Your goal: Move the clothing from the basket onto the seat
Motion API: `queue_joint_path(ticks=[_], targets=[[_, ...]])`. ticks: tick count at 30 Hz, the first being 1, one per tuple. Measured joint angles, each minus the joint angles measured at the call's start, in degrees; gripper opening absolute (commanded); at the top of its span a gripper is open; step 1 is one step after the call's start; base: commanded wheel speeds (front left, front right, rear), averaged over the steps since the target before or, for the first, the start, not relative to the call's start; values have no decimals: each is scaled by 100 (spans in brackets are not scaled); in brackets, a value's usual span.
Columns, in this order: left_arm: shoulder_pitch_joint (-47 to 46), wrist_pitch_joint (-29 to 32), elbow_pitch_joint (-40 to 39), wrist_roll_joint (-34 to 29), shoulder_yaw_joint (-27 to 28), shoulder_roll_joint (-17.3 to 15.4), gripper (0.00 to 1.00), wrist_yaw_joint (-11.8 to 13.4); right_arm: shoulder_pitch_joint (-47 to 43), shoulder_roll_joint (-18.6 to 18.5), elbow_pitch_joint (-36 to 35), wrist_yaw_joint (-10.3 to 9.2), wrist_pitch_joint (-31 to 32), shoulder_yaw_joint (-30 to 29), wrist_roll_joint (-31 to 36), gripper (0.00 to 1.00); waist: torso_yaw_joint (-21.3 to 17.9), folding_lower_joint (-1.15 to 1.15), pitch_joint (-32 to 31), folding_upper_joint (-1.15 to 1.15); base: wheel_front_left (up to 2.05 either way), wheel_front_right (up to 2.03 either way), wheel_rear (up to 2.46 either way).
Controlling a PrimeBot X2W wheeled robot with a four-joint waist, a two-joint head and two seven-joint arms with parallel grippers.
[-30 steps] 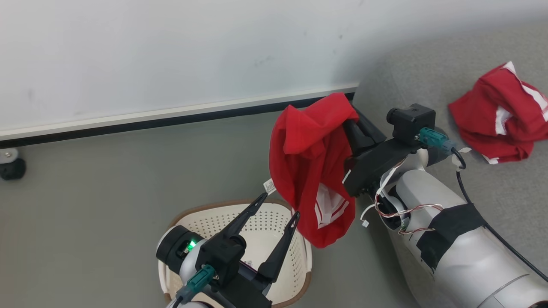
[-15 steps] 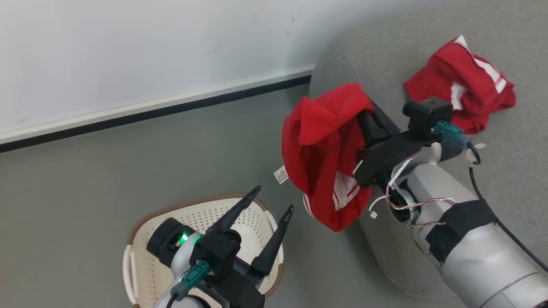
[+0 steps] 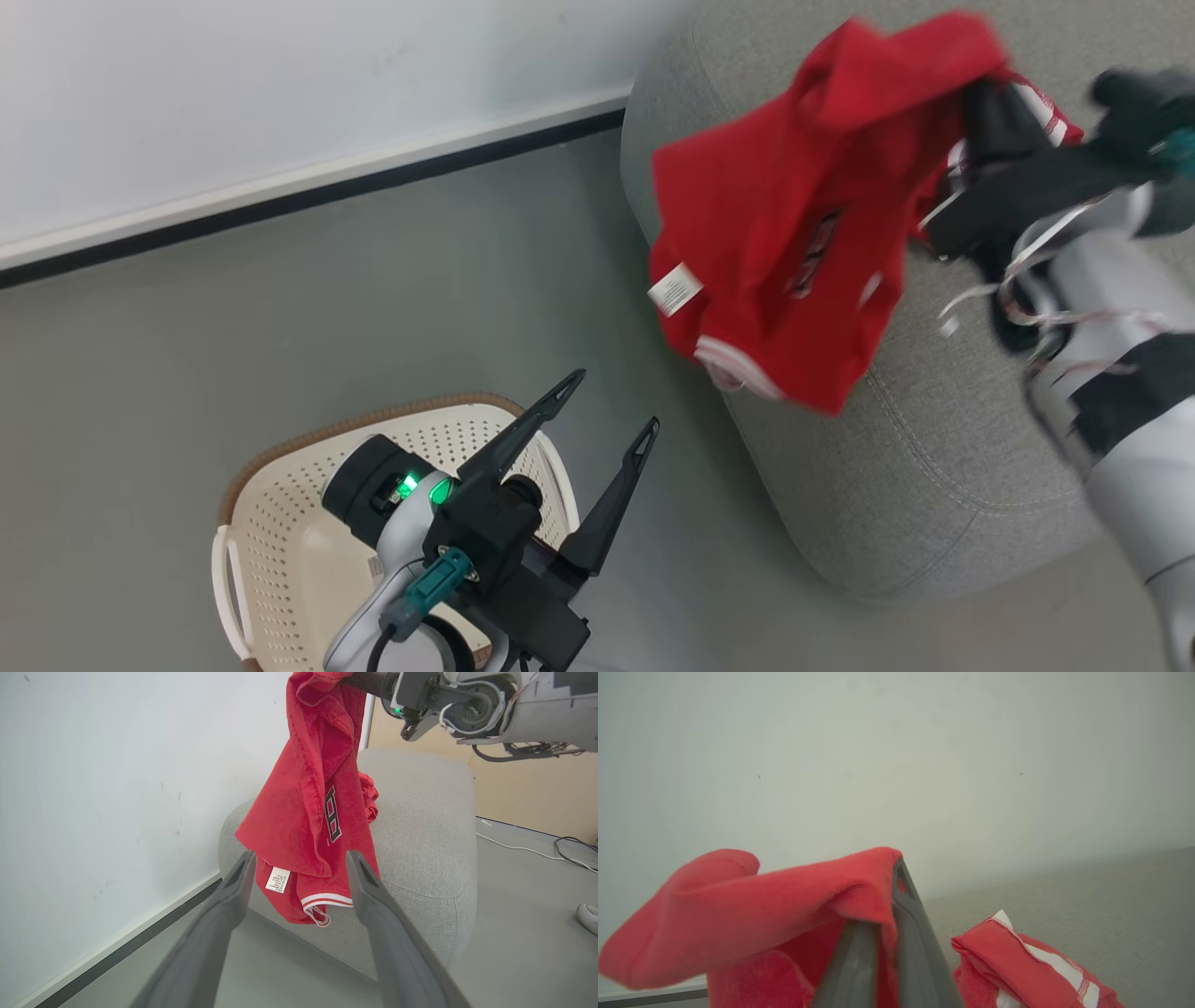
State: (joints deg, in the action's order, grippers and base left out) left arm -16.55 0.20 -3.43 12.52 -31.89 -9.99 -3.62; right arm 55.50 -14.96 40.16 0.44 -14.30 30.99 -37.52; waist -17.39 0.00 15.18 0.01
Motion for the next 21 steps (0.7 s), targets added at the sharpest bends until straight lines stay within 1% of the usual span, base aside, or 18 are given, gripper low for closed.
queue_joint_path(ticks=[8,17,21], targets=[[-124,124,-109,-63,-44,-69,100,-48,945,-532,110,-129,-24,-530,-25,0,-38,0,296,0,0,0,0],[-427,224,-286,-168,-226,-65,100,-151,1814,-1326,245,-300,-40,-960,97,0,16,0,635,0,0,0,0],[-507,261,-391,-194,-277,-70,100,-185,2018,-1681,314,-303,-41,-1057,189,0,65,0,793,-1,0,0,0]])
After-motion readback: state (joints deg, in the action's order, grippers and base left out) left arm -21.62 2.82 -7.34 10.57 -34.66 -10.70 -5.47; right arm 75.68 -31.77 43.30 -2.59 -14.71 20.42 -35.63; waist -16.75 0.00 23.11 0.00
